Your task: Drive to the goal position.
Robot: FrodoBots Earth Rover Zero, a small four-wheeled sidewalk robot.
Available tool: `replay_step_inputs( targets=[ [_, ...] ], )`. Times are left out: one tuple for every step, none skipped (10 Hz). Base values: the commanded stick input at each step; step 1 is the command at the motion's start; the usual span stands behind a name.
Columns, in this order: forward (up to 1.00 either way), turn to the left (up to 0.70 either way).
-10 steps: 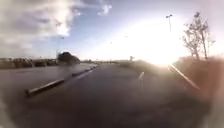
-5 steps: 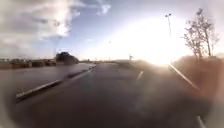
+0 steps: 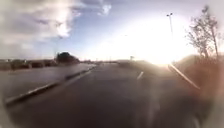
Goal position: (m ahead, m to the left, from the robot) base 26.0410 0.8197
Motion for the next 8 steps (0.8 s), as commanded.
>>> replay_step_inputs(
  targets=[
    [0.70, 0.00],
    [0.70, 0.00],
    [0.70, 0.00],
    [0.70, 0.00],
    [0.70, 0.00],
    [0.70, 0.00],
    [0.70, 0.00],
    [0.70, 0.00]
  ],
)
